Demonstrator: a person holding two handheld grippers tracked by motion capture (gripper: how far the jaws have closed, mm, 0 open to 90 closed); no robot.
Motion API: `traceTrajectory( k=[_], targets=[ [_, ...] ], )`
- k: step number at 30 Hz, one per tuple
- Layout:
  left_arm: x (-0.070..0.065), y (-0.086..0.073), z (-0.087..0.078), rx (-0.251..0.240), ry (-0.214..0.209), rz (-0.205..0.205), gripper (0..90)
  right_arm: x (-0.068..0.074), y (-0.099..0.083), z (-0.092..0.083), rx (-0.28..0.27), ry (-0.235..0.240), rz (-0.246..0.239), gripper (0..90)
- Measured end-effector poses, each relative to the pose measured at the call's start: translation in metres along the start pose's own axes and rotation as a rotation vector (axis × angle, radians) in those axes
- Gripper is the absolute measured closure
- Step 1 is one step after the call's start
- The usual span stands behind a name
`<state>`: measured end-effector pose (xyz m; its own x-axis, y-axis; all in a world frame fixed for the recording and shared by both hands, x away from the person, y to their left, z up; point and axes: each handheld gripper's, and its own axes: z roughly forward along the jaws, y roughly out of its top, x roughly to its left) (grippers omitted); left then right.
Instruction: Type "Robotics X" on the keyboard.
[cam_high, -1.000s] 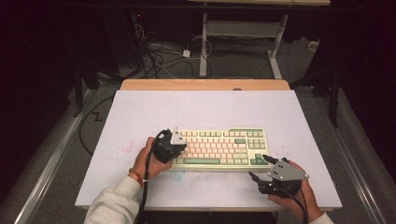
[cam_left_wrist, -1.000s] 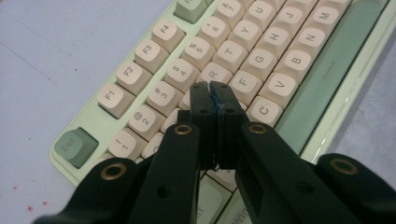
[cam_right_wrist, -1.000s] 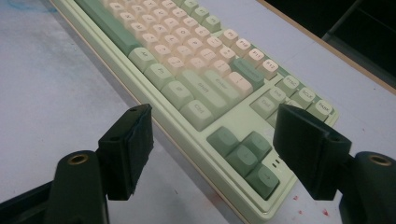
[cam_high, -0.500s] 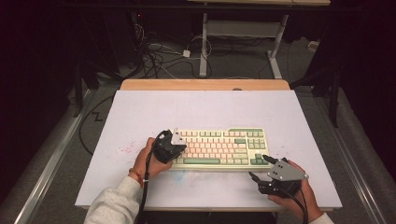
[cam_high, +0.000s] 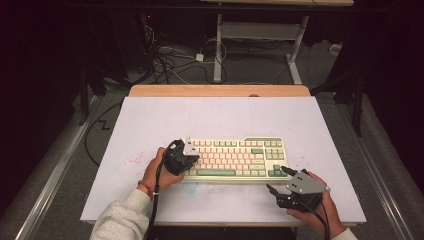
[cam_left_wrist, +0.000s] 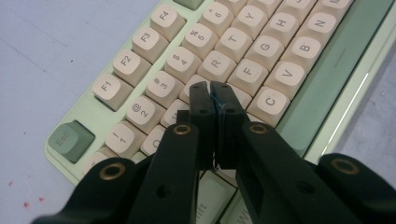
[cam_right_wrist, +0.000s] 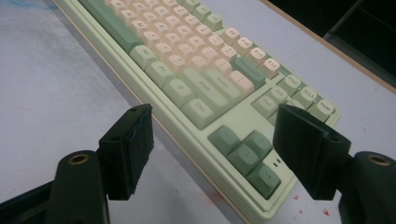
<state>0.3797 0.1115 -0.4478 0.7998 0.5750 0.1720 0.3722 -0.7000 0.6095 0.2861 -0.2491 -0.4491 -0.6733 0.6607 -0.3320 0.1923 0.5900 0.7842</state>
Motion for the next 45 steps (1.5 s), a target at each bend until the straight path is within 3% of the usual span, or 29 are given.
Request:
traceTrajectory(
  k=[15, 30, 40, 45],
  targets=[
    [-0.002, -0.003, 0.002, -0.001, 0.003, -0.004, 86.6, 0.001, -0.001, 0.002, 0.024, 0.01, -0.013, 29.9],
    [-0.003, 0.002, -0.021, -0.078, 0.039, 0.018, 81.0, 0.001, 0.0, 0.002, 0.019, 0.006, -0.016, 29.9],
    [-0.001, 0.0, -0.029, -0.13, 0.071, 0.018, 66.0, 0.001, 0.0, 0.002, 0.021, 0.004, -0.015, 29.9],
    [-0.003, 0.0, -0.03, -0.143, 0.105, 0.023, 52.1, 0.001, 0.0, 0.002, 0.022, 0.003, -0.019, 29.9]
  ],
)
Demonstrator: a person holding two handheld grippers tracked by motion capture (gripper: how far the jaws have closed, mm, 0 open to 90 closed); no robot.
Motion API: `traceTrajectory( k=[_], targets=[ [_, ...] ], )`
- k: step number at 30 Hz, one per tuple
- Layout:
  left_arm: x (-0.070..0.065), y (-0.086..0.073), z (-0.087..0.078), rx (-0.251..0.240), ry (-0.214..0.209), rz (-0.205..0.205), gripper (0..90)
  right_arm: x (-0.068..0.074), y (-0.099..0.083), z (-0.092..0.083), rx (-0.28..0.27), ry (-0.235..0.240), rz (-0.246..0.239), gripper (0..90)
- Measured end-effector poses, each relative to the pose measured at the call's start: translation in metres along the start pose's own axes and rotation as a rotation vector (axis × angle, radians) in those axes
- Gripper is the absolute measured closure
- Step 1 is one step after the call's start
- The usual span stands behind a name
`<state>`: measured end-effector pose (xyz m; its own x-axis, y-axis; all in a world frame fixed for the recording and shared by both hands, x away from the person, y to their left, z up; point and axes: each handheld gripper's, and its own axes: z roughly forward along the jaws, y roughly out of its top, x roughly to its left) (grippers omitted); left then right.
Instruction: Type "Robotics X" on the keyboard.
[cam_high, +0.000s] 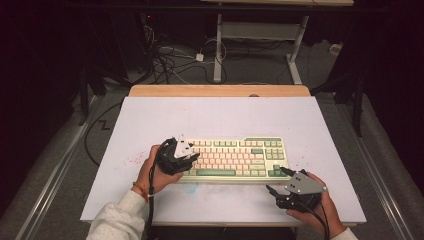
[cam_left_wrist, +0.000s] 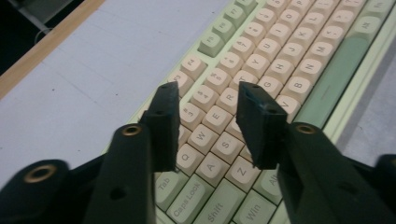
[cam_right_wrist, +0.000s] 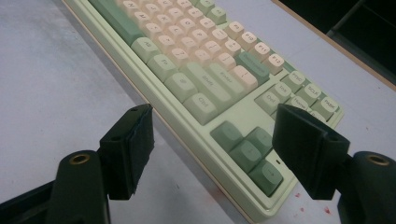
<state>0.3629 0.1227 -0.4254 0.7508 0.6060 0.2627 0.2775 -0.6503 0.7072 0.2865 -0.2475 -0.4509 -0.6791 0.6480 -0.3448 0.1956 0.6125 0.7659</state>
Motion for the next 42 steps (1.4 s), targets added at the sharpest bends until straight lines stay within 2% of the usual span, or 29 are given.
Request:
traceTrajectory(
  k=[3, 5, 9, 12, 17, 23, 28, 37, 42],
  targets=[
    [-0.001, 0.0, -0.001, -0.02, 0.012, -0.001, 45.7, 0.0, 0.0, 0.0, -0.001, -0.001, 0.001, 29.9],
    [-0.001, 0.0, -0.001, -0.023, 0.027, -0.001, 37.0, 0.0, 0.0, 0.0, -0.001, -0.002, 0.004, 29.9],
    [-0.003, -0.001, -0.002, -0.045, 0.027, -0.01, 26.8, -0.001, 0.0, 0.0, -0.003, -0.005, 0.008, 29.7],
    [-0.004, -0.001, -0.005, -0.075, 0.027, -0.01, 22.6, -0.003, 0.0, 0.0, -0.008, -0.006, 0.025, 29.8],
    [-0.009, -0.002, -0.011, -0.097, 0.028, 0.002, 18.0, -0.003, 0.0, 0.0, -0.01, -0.002, 0.033, 29.8],
    [-0.012, -0.007, -0.015, -0.109, 0.059, 0.027, 18.0, -0.003, 0.001, 0.0, -0.012, -0.004, 0.038, 29.9],
    [-0.013, -0.012, -0.017, -0.104, 0.061, 0.037, 18.5, -0.003, 0.001, 0.0, -0.013, -0.005, 0.036, 29.9],
    [-0.018, -0.014, -0.019, -0.123, 0.028, 0.033, 23.3, -0.003, 0.001, -0.001, -0.009, -0.009, 0.031, 30.2],
    [-0.023, -0.014, -0.018, -0.126, -0.006, 0.024, 35.0, -0.004, 0.0, -0.001, -0.007, -0.009, 0.032, 30.2]
  ],
)
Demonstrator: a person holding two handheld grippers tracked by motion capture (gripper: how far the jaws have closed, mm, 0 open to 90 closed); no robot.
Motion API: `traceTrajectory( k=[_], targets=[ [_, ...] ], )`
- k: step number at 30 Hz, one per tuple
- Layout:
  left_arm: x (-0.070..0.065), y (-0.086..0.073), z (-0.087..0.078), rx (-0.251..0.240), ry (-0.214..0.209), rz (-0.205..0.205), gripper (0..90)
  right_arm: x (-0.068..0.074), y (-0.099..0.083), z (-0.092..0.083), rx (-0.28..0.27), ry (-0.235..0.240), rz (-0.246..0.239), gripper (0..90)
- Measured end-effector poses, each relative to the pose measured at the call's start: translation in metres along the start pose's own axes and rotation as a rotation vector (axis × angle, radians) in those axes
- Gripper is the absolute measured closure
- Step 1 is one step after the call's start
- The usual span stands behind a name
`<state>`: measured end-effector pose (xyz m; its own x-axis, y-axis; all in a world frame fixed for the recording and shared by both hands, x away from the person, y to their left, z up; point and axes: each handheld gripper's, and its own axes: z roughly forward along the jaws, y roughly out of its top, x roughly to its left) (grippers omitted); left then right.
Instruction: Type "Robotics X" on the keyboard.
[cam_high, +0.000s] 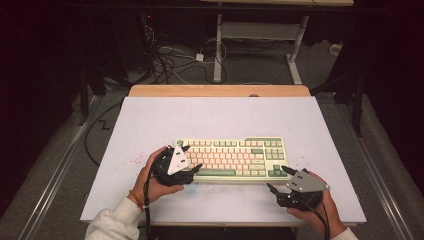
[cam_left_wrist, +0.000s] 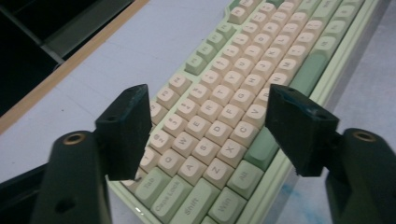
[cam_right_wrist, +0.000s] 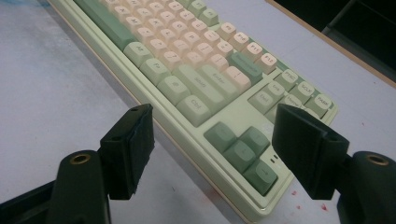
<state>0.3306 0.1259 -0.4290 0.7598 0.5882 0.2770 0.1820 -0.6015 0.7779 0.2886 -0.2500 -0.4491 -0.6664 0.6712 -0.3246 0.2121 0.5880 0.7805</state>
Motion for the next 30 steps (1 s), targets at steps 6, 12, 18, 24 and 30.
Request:
traceTrajectory(
  k=[6, 12, 18, 24, 30],
  targets=[
    [-0.003, 0.001, 0.003, -0.012, -0.104, -0.021, 64.0, 0.001, 0.0, 0.0, 0.0, 0.003, -0.006, 30.2],
    [-0.005, 0.001, 0.008, 0.01, -0.156, -0.02, 81.3, 0.001, 0.0, 0.001, 0.005, 0.004, -0.006, 30.5],
    [-0.01, 0.002, 0.018, 0.063, -0.189, 0.003, 87.2, 0.001, 0.0, 0.002, 0.01, 0.008, -0.007, 30.5],
    [-0.012, 0.003, 0.029, 0.101, -0.191, 0.004, 87.4, 0.002, 0.0, 0.002, 0.011, 0.011, -0.008, 30.6],
    [-0.013, 0.002, 0.035, 0.128, -0.199, 0.015, 87.4, 0.002, -0.001, 0.002, 0.014, 0.012, -0.01, 30.6]
  ],
)
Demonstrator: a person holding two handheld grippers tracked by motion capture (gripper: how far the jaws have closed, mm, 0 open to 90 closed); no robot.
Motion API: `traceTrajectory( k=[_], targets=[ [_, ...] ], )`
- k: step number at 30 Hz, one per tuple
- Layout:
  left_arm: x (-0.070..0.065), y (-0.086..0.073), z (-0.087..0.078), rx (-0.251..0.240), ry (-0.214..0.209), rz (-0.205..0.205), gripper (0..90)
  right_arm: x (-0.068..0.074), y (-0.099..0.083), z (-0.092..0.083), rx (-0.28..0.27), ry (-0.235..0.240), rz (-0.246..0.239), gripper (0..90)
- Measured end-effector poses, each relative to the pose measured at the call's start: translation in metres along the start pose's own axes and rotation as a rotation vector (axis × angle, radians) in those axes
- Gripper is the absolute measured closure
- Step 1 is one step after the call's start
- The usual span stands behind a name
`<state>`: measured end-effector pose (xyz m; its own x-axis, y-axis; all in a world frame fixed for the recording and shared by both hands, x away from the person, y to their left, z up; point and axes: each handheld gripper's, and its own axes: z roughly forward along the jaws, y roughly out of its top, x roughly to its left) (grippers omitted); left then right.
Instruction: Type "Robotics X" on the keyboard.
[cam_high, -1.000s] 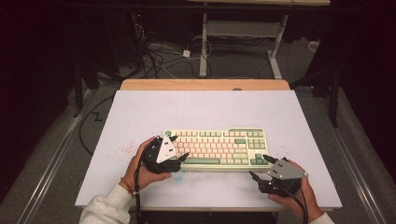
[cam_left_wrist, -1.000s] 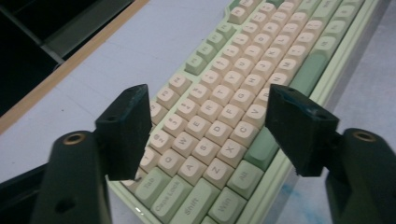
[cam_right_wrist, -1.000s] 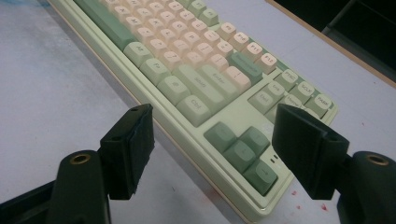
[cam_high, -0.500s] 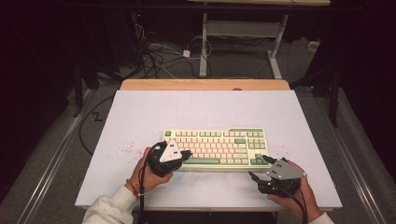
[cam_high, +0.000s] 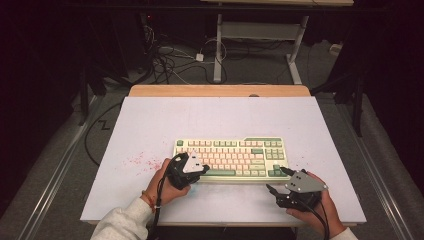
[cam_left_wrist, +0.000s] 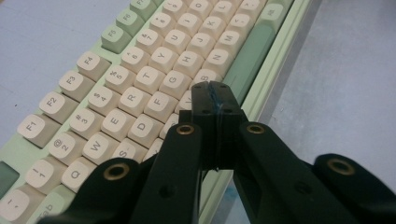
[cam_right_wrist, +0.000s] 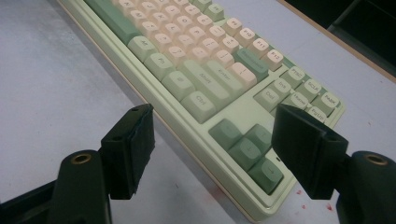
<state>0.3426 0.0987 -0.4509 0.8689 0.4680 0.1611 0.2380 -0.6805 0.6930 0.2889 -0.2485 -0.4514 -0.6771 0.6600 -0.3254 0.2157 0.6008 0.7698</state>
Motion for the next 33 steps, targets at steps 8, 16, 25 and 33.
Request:
traceTrajectory(
  k=[8, 16, 25, 33],
  targets=[
    [0.001, 0.001, 0.003, 0.011, 0.015, 0.002, 87.3, 0.0, 0.0, 0.001, 0.004, 0.001, -0.006, 30.7],
    [0.001, 0.001, 0.007, 0.033, 0.016, 0.008, 86.7, 0.0, 0.0, 0.001, 0.006, 0.003, -0.008, 30.7],
    [0.0, 0.001, 0.008, 0.041, 0.027, 0.017, 86.8, 0.002, 0.0, 0.0, 0.004, 0.004, -0.011, 30.8],
    [0.001, 0.0, 0.012, 0.061, 0.032, 0.023, 87.2, 0.002, 0.001, 0.0, 0.005, 0.007, -0.012, 30.9]
  ],
)
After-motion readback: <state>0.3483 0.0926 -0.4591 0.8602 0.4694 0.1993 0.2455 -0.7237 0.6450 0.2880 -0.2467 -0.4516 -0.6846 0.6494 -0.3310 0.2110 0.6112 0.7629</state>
